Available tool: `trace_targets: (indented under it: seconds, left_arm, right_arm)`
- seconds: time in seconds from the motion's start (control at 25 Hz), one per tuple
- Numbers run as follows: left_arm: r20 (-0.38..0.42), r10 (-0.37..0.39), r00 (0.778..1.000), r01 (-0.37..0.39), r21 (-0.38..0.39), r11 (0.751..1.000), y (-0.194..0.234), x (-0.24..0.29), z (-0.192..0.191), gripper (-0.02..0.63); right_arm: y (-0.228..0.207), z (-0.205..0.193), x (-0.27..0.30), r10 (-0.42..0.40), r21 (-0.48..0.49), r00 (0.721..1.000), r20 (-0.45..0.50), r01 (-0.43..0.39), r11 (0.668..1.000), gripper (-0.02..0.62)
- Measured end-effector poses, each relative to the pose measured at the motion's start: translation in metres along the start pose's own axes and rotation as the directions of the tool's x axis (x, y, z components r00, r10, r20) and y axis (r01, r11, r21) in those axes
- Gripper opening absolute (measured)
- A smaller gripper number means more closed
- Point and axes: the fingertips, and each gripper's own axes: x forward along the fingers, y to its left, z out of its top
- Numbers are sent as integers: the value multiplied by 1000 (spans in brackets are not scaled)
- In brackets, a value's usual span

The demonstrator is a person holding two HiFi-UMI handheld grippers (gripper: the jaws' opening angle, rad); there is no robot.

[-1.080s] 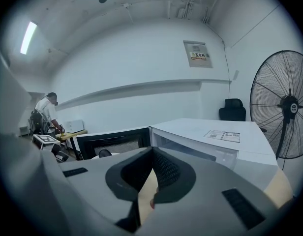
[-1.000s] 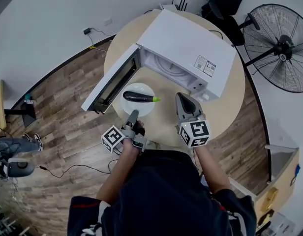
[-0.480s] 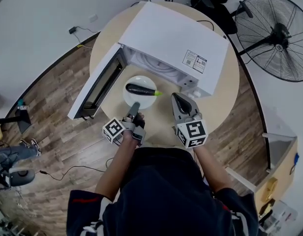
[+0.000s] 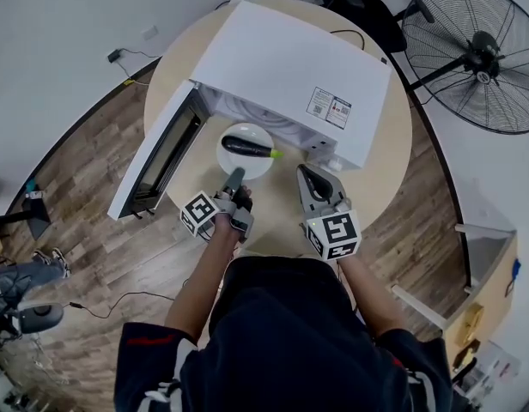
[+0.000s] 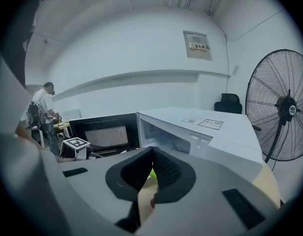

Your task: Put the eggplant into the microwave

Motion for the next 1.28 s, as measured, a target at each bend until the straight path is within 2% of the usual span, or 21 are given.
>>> trace_targets:
  seconds: [0.32, 0.76, 1.28]
  left_arm:
    - [-13, 21, 1000, -21, 6, 1000, 11, 23, 5, 28]
    - [-19, 28, 999, -29, -52, 998, 21, 49, 7, 26]
    - [-20, 29, 999, -31, -57, 998, 20, 85, 13, 26]
  right_arm:
    - [-11, -9, 5, -5, 13, 1000, -25, 5, 1000, 11]
    - [-23, -21, 9, -18, 34, 998, -57, 20, 999, 11]
    - [-23, -26, 13, -15, 40, 997, -76, 18, 999, 11]
